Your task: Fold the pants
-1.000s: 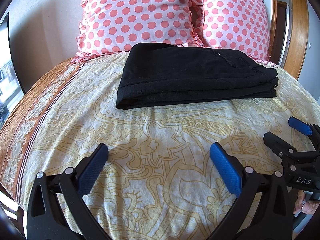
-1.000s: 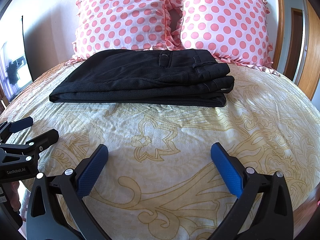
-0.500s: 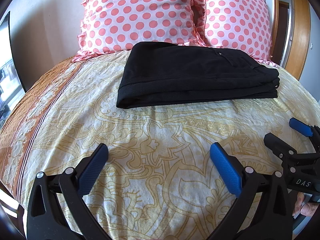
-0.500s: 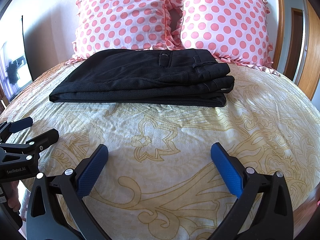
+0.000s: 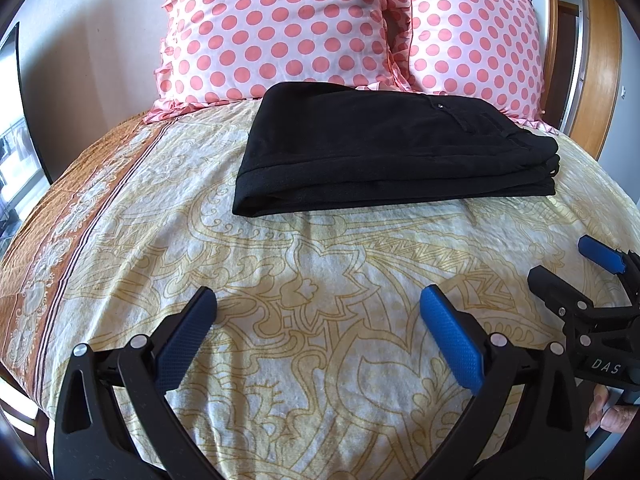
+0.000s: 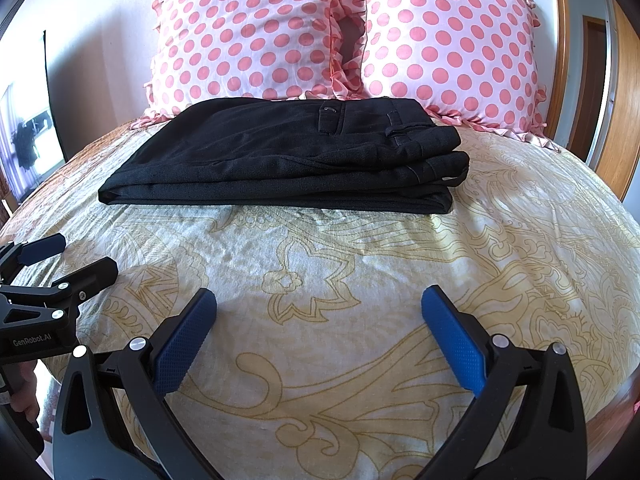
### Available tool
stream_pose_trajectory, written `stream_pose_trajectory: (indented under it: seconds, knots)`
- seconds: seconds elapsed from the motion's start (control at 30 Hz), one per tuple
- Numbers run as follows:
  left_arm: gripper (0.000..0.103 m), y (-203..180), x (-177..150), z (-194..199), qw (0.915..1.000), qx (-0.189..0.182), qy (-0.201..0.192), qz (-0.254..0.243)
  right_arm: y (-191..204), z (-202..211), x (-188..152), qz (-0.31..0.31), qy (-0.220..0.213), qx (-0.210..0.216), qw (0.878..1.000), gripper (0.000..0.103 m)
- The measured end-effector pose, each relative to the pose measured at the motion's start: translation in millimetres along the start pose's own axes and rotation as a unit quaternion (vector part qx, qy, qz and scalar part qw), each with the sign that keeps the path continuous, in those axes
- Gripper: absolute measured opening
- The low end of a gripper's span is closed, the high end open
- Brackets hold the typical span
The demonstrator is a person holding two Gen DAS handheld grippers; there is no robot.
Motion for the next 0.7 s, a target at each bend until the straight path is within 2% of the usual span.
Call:
stream_pose_trajectory:
  seconds: [0.7]
  knots:
    - [0.101,-0.1,-2.3,1.2,1.0000,-0.003,-0.003,-0.004,0.0,0.5,-0.2,0.000,0.000,0.000,1.000,0.102]
Point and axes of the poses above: each gripper's, at about its wrist camera, not at the fingertips, and z roughly against the way its jaws point, y to its left, x to its top, the point moved 3 cm from there along -z, roughly the way its jaws point, and after that the axes turned 9 degrees about -y, right-handed, at the moved point
